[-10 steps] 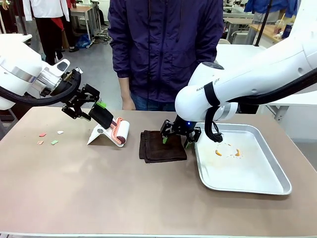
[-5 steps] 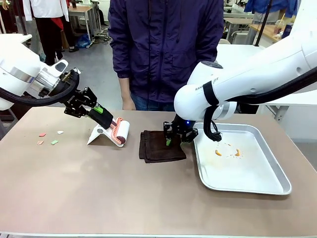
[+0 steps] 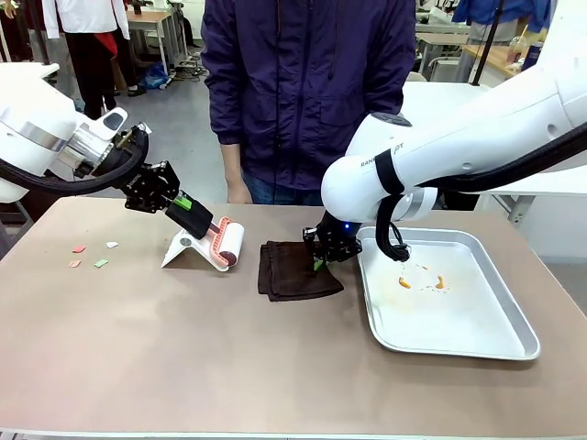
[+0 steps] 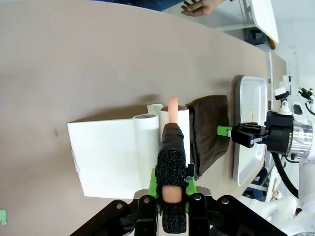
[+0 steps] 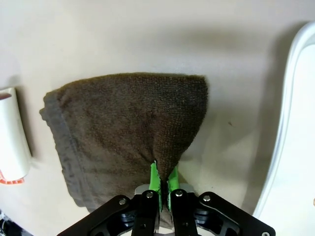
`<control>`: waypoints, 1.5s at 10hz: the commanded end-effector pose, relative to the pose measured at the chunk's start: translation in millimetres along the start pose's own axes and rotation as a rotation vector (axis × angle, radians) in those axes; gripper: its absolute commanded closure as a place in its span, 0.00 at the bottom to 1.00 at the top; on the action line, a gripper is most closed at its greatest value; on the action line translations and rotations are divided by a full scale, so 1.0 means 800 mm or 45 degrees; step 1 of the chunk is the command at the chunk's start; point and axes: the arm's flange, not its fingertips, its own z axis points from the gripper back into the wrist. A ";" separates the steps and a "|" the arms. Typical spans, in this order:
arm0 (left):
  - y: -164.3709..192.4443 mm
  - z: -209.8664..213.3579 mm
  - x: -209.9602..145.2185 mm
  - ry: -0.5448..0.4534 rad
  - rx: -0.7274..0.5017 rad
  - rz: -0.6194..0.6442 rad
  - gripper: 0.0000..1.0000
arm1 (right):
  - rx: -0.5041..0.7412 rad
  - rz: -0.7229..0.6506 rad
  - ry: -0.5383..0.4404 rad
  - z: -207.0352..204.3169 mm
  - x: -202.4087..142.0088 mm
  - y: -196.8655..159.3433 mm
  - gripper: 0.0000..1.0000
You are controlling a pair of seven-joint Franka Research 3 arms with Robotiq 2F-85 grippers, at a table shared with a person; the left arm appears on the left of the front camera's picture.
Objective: Clean the surface of the table.
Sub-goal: Hold the Lint Roller with your left hand and the towel with your right hand.
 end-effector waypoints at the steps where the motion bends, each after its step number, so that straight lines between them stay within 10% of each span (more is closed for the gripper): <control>1: -0.003 0.000 -0.003 -0.038 -0.067 -0.033 1.00 | -0.032 -0.042 0.018 -0.014 0.003 0.002 1.00; 5: -0.008 0.005 -0.005 -0.059 -0.119 -0.040 1.00 | 0.090 -0.025 0.021 -0.006 0.003 -0.003 1.00; 15: 0.024 0.196 -0.091 -0.112 -0.601 0.158 1.00 | 1.353 0.101 0.118 0.145 -0.043 -0.170 1.00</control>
